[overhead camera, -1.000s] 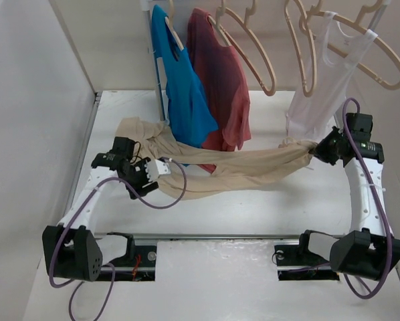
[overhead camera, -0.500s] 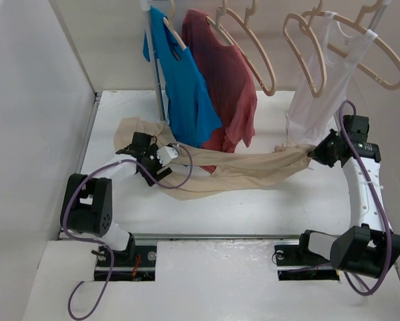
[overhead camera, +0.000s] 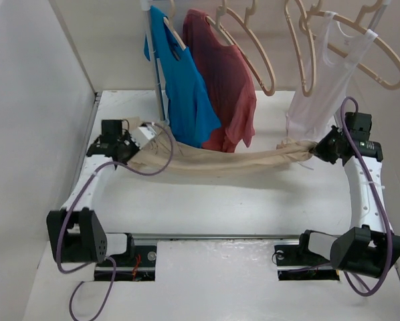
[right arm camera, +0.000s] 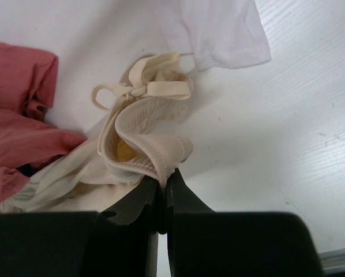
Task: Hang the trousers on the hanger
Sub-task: Flatten out the trousers at the center of the board.
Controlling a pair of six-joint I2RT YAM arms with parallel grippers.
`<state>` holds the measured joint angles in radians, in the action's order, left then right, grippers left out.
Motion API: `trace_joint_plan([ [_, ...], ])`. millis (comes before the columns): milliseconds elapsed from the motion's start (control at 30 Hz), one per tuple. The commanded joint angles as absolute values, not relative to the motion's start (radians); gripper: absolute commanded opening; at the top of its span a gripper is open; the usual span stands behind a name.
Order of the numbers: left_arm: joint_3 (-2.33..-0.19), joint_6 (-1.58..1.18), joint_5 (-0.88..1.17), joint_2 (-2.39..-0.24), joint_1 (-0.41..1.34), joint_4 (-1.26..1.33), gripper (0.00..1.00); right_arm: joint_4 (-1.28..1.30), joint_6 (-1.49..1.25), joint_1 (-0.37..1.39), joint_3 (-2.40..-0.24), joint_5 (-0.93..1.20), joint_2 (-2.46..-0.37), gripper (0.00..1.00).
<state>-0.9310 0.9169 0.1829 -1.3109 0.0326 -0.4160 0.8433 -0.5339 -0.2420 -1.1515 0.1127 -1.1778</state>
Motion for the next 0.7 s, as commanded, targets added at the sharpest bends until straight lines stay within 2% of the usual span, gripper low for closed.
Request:
trace_joint_plan([
  [0, -1.121, 0.959, 0.121, -1.194, -0.003, -0.566, 0.00, 0.749, -0.508, -0.250, -1.250, 0.104, -1.175, 0.00],
  [233, -1.290, 0.960, -0.017, -1.126, -0.046, -0.587, 0.00, 0.707, -0.499, -0.250, -1.282, 0.189, -1.204, 0.00],
  [333, -1.301, 0.974, 0.056, -1.115, -0.046, -0.673, 0.00, 0.698, -0.499, -0.241, -1.273, 0.198, -1.204, 0.00],
  [367, -1.301, 1.026, 0.111, -1.106, -0.046, -0.816, 0.05, 0.698, -0.488, -0.241, -1.273, 0.198, -1.204, 0.00],
  [433, -1.301, 1.139, 0.310, -1.106, -0.008, -1.027, 0.27, 0.698, -0.488, -0.241, -1.273, 0.168, -1.204, 0.00],
  [467, -1.264, 1.187, 0.357, -1.095, 0.014, -1.130, 0.50, 0.710, -0.488, -0.241, -1.273, 0.154, -1.204, 0.00],
  [500, -1.238, 1.125, 0.357, -1.076, 0.038, -1.131, 0.56, 0.710, -0.488, -0.253, -1.273, 0.153, -1.194, 0.00],
  [600, -1.174, 1.167, 0.358, -1.025, 0.087, -1.109, 0.71, 0.701, -0.488, -0.276, -1.273, 0.155, -1.193, 0.00],
  [633, -1.164, 1.126, 0.357, -1.025, 0.087, -1.073, 0.82, 0.701, -0.497, -0.288, -1.282, 0.166, -1.209, 0.00],
  [667, -1.151, 1.080, 0.303, -1.014, 0.087, -1.022, 0.83, 0.701, -0.497, -0.288, -1.292, 0.175, -1.209, 0.00],
])
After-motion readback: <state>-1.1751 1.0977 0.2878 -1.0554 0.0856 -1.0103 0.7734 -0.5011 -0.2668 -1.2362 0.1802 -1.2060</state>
